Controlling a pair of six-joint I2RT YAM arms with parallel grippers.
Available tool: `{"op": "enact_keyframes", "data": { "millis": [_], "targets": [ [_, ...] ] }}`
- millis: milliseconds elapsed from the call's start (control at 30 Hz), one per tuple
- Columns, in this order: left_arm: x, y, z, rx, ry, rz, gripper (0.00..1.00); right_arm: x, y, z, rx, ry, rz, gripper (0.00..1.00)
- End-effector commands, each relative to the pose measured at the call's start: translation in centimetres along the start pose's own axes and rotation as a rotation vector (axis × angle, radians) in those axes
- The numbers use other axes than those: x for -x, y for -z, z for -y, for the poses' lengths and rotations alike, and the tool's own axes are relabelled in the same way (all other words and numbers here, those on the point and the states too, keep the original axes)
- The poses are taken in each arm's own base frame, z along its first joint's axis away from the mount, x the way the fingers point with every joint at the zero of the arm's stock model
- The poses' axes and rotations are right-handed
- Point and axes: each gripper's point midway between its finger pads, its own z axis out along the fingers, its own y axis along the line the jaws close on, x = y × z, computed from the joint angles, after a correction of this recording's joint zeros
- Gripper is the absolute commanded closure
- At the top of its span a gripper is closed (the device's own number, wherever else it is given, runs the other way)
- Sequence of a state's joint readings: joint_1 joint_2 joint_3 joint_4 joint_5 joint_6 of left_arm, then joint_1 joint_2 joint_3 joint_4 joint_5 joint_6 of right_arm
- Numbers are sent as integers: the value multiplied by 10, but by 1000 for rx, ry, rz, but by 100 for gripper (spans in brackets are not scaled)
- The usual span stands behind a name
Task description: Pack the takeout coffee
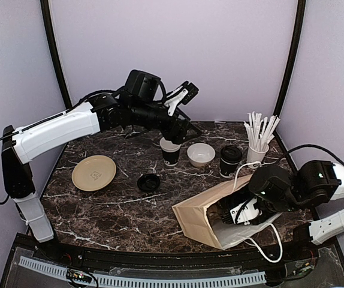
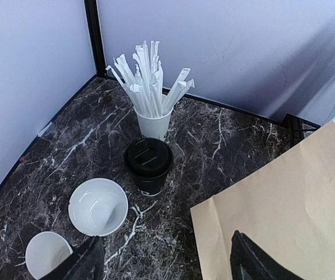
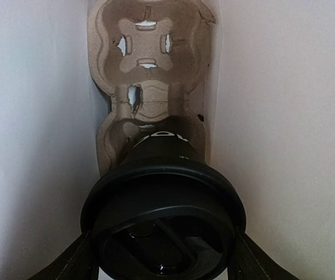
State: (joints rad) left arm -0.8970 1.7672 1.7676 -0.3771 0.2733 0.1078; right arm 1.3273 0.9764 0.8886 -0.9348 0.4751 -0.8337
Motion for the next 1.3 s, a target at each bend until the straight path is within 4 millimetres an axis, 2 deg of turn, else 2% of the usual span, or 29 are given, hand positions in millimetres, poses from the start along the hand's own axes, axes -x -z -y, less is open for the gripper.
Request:
{"op": "enact_keyframes", "data": {
  "millis": [0,433,833,1067,1267],
  "targets": [
    [5,2,0,-19,12,1,24,4,3,15,-83,1,8,49],
    [4,1,-2,-22,16,-7,24,10,-7,1,-13,50,12,48],
    [1,-4,-5,-28,30,-15,24,8,-20,-1,-42,53,-12,47],
    [0,-5,-6,-31,36,-20,24,13,-20,-4,-21,60,14,47],
    [-4,-7,-8,-31,41,-39,24,16,-10,-2,-22,68,50,48]
  ]
}}
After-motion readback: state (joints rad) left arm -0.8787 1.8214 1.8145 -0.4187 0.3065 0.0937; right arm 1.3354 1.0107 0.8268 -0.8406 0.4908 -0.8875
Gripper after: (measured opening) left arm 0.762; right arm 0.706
